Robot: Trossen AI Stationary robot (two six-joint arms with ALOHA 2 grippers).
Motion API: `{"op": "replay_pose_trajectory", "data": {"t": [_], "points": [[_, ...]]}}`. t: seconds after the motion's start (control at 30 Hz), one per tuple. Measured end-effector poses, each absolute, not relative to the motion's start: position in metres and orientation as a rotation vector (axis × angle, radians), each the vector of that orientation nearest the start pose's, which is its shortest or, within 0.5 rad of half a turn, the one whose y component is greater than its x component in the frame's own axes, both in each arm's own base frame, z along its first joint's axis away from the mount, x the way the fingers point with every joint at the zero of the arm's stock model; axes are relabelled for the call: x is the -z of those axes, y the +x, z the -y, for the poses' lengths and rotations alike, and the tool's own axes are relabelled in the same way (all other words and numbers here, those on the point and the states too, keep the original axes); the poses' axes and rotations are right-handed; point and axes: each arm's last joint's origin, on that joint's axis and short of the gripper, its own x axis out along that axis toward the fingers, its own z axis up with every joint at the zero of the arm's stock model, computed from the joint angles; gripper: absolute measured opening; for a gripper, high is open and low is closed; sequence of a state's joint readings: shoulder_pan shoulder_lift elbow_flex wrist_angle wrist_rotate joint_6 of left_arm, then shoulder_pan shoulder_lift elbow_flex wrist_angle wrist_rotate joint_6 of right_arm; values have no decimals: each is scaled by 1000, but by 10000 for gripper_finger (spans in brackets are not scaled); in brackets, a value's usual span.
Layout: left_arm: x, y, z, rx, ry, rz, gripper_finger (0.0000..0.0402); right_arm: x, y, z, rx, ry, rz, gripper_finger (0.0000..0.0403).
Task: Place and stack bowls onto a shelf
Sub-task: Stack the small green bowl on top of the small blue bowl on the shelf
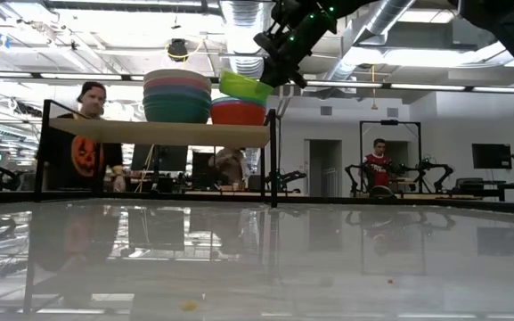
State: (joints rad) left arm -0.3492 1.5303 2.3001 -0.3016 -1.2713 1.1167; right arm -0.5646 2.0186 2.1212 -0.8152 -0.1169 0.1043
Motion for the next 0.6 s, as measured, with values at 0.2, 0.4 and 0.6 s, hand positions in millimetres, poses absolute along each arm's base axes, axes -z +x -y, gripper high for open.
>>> {"op": "replay_pose_trajectory", "data": {"t": [0.2,0.4,0.6], "points": [[-615,208,46,-959,677,-199,222,-363,379,233,462,326,-657,25],[-615,208,46,-959,678,-200,222,-342,392,235,426,327,-704,25],[-615,208,46,-959,679,-201,222,-340,395,234,421,316,-703,25]]}}
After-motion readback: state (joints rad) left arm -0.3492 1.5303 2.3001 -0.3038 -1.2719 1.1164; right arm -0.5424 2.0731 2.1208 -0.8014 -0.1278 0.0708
